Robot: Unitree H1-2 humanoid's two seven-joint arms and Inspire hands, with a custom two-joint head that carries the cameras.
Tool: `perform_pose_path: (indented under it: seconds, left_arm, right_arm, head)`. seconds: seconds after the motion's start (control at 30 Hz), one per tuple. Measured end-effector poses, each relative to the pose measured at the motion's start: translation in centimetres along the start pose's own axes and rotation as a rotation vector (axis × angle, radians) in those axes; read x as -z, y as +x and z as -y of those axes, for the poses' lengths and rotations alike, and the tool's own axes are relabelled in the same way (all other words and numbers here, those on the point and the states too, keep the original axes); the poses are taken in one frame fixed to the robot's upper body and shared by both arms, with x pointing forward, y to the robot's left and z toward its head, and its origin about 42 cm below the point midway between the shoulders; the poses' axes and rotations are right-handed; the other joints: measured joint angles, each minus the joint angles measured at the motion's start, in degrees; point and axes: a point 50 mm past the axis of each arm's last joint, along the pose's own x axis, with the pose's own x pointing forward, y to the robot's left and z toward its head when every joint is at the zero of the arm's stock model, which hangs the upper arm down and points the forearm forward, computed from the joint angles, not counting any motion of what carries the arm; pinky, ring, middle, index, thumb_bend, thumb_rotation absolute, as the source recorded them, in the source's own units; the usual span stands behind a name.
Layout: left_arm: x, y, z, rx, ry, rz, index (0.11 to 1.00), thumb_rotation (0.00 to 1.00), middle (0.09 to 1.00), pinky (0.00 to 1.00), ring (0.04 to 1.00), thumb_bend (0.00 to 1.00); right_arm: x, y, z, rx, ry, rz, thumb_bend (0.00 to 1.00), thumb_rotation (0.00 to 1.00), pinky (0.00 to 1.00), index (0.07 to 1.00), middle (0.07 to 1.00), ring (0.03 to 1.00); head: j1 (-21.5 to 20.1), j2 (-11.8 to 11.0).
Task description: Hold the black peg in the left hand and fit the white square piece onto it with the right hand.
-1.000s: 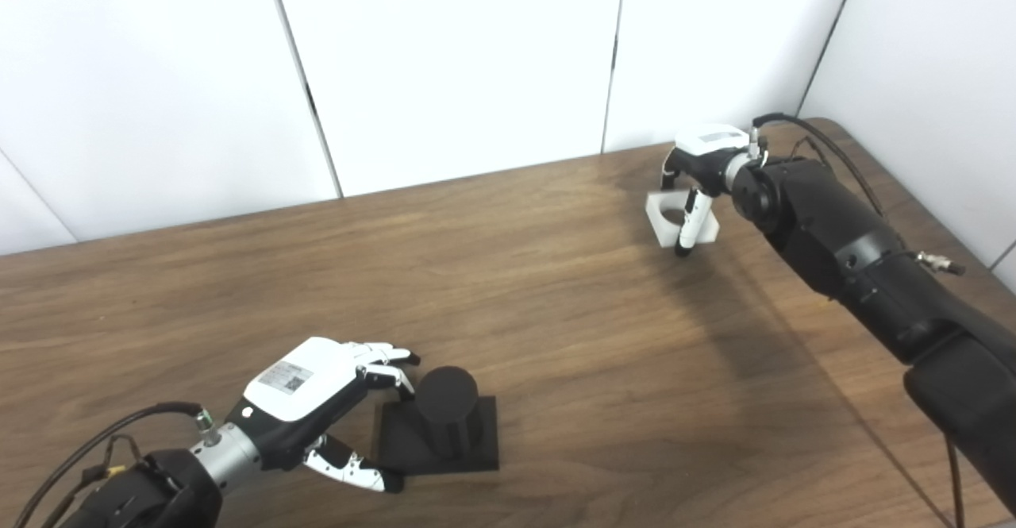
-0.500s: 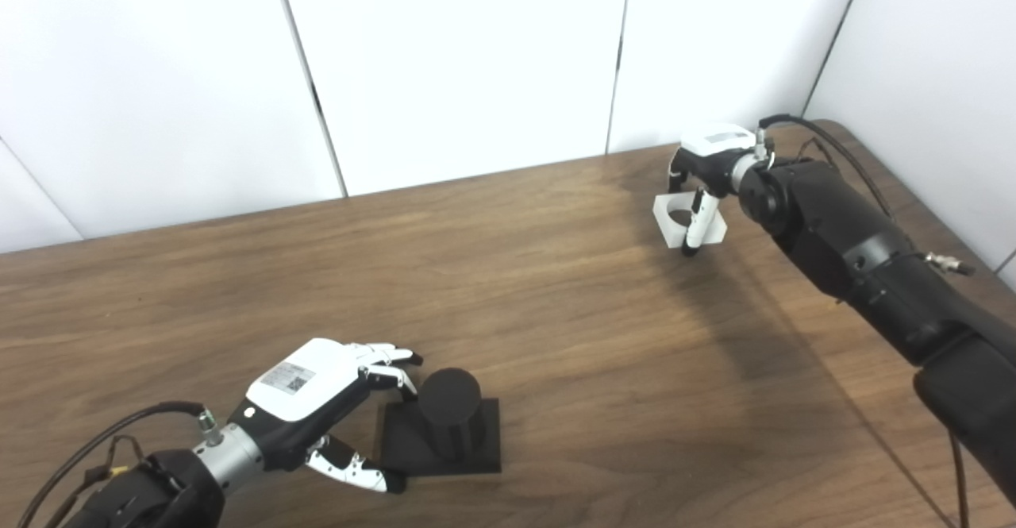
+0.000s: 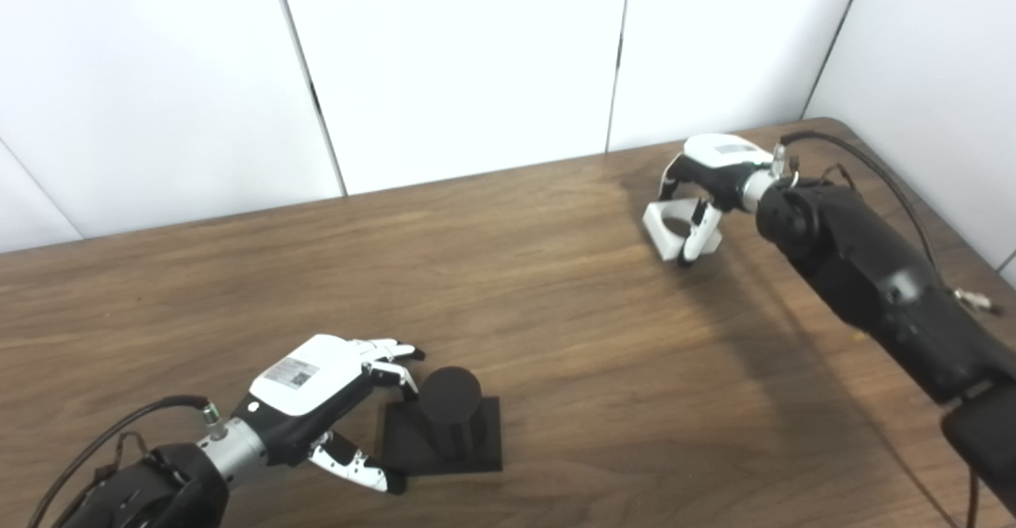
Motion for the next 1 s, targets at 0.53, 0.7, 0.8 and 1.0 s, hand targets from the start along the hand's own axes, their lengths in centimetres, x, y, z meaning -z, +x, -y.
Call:
perform_pose_path:
  seconds: [0.53, 0.7, 0.8, 1.0]
  left_arm:
    - [0.3, 2.2, -0.5, 0.000, 0.000, -0.002, 0.492, 0.07, 0.897, 0.86, 0.918, 0.52]
    - [0.3, 3.0, -0.6, -0.006, -0.015, -0.003, 0.492, 0.07, 0.904, 0.86, 0.914, 0.52]
    - [0.2, 3.4, -0.7, -0.006, -0.012, -0.005, 0.492, 0.07, 0.907, 0.86, 0.917, 0.52]
    - [-0.1, 4.1, -1.0, 0.001, -0.006, -0.012, 0.492, 0.07, 0.915, 0.86, 0.923, 0.52]
  right_arm:
    - [-5.9, -4.7, 4.4, 0.114, -0.048, 0.306, 0.52, 0.13, 0.74, 0.479, 0.757, 0.814]
    - [-7.7, -6.1, 5.0, 0.124, -0.073, 0.380, 0.52, 0.13, 0.73, 0.480, 0.757, 0.809]
    - [-8.9, -7.0, 5.4, 0.114, -0.082, 0.432, 0.52, 0.13, 0.73, 0.480, 0.756, 0.809]
    - [-11.0, -8.9, 6.1, 0.104, -0.092, 0.534, 0.52, 0.13, 0.74, 0.480, 0.762, 0.811]
  head:
    - [5.98, 2.99]
    - [6.78, 3.69]
    - [7.04, 3.96]
    - [7.74, 4.31]
